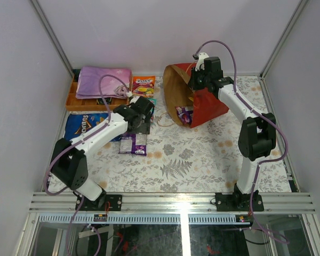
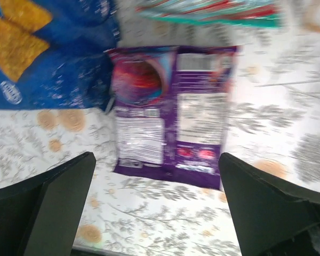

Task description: Take the snacks out of the paper bag

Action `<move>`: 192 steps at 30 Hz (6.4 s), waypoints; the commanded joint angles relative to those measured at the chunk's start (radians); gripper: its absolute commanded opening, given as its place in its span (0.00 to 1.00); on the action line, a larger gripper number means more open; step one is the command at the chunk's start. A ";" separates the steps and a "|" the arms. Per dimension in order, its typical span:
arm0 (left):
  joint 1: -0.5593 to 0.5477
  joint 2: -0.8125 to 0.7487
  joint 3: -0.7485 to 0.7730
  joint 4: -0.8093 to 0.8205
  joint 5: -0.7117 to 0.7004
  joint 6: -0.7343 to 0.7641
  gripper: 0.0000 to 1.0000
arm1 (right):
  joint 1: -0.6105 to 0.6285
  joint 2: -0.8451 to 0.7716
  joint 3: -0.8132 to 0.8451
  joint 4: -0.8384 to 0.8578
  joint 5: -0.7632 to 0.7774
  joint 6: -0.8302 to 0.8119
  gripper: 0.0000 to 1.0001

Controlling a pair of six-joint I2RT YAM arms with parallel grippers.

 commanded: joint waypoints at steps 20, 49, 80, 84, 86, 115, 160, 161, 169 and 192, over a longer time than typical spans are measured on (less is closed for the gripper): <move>-0.038 0.210 0.214 0.774 0.770 -0.191 0.94 | 0.004 -0.110 -0.034 0.066 -0.039 0.017 0.00; 0.000 0.466 0.228 0.892 0.577 -0.436 0.70 | 0.004 -0.103 -0.073 0.100 -0.049 0.038 0.00; -0.019 0.716 0.377 0.887 0.636 -0.451 0.27 | 0.004 -0.115 -0.124 0.118 -0.023 0.073 0.00; -0.024 0.770 0.464 0.869 0.653 -0.444 0.00 | 0.003 -0.138 -0.167 0.131 0.034 0.091 0.00; -0.025 0.808 0.533 0.850 0.660 -0.430 0.00 | 0.003 -0.154 -0.195 0.141 0.073 0.102 0.00; 0.046 0.528 0.393 1.107 0.992 -0.360 0.00 | -0.144 -0.303 -0.380 0.163 0.455 0.268 0.00; -0.033 0.342 0.045 0.948 -0.146 -1.120 0.00 | -0.157 -0.281 -0.389 0.223 0.289 0.313 0.00; -0.035 0.354 0.060 0.946 -0.168 -1.152 0.00 | -0.158 -0.283 -0.391 0.225 0.289 0.313 0.00; -0.036 0.569 0.367 0.785 -0.273 -1.312 0.00 | -0.157 -0.286 -0.406 0.241 0.263 0.315 0.00; 0.027 0.889 0.876 0.459 -0.443 -1.691 0.00 | -0.158 -0.324 -0.417 0.233 0.190 0.302 0.00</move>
